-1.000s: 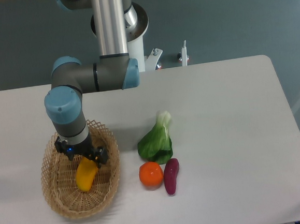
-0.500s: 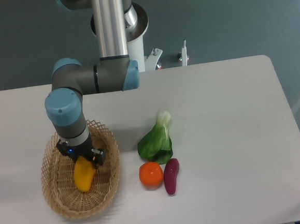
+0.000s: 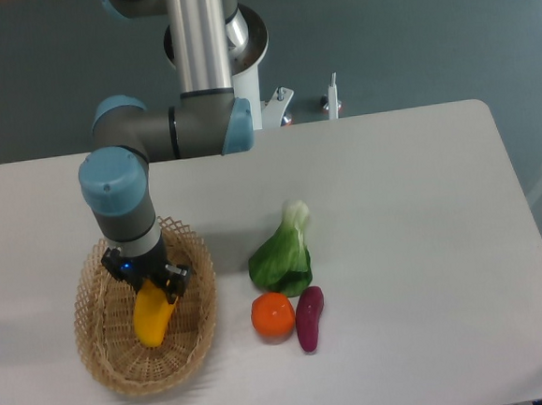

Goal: Pick up the mango from the basket
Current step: 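Lift the held mango out of the basket and carry it away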

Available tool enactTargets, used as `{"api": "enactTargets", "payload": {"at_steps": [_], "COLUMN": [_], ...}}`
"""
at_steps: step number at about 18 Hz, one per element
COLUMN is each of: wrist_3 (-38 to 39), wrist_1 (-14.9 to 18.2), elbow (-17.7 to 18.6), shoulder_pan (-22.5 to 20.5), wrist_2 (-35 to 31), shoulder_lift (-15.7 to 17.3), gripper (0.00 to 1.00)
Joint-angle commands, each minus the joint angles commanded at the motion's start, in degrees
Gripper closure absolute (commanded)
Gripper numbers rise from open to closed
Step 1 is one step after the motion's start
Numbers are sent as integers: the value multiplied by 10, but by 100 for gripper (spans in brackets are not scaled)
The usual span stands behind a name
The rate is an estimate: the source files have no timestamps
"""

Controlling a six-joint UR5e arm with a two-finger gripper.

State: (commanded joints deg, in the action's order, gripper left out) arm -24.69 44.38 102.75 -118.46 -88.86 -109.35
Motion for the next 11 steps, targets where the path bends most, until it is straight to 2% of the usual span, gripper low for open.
{"api": "enactTargets", "payload": {"at_steps": [4,5,7,11], "wrist_3": [-44,-63,-108,-222], "wrist_1": [8,8,10,67], "elbow": [-13,-18,-32,-34], "shoulder_pan": [-55,-80,-124,-211], "wrist_2": [3,4,5,5], "shoulder_lift": [37,49,53,70], "gripper": [52,52,52,52]}}
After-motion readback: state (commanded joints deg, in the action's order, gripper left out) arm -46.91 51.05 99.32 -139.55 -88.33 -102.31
